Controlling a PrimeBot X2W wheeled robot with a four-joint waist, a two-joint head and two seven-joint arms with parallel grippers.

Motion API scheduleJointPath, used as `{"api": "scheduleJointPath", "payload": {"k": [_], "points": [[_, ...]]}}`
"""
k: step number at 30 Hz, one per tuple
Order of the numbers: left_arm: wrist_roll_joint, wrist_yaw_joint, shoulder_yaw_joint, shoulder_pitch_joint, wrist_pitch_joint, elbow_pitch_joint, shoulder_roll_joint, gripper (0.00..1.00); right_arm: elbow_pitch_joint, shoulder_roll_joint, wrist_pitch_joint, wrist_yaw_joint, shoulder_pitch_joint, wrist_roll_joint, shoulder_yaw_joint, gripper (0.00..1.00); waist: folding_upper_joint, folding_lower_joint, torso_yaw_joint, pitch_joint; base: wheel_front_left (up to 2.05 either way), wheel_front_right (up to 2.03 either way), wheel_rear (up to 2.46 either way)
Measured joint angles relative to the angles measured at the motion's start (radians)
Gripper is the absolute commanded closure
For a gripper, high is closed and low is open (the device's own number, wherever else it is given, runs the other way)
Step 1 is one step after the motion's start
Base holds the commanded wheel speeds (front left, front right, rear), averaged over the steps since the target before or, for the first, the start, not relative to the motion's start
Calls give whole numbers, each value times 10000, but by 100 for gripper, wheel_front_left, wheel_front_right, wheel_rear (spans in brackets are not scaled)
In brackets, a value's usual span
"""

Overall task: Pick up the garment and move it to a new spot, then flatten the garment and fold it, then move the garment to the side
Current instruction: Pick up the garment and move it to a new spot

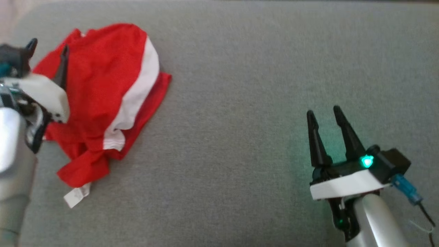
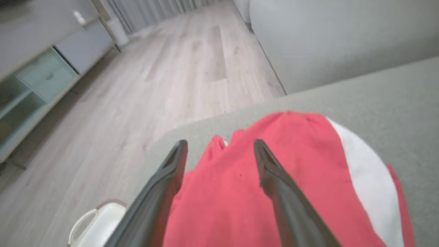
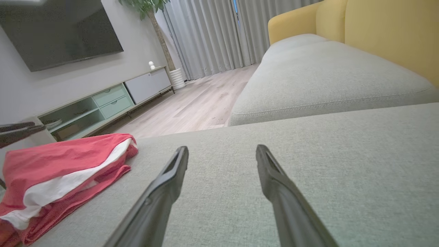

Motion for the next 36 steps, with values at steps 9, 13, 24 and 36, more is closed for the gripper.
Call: {"api": "scheduleJointPath", "payload": {"k": [9,13,24,36], "points": [[-2293,0,-2069,-954,2295,1599,911,0,-215,-6,-2,0,-423,2,-144,0,0,0,-652,893,0,0,0],[-3258,0,-2500,-970,2401,1726,949,100,-221,-6,-2,0,-423,2,-226,0,0,-1,-779,950,0,0,0],[-4698,0,-2713,-1510,-113,1179,1011,100,-138,-6,-2,0,-420,17,-261,0,0,-3,-733,411,0,0,0],[-5235,65,-2360,-1765,-2656,-692,746,100,67,-6,-13,0,-157,359,-148,0,0,-4,-828,-711,0,0,0]]}}
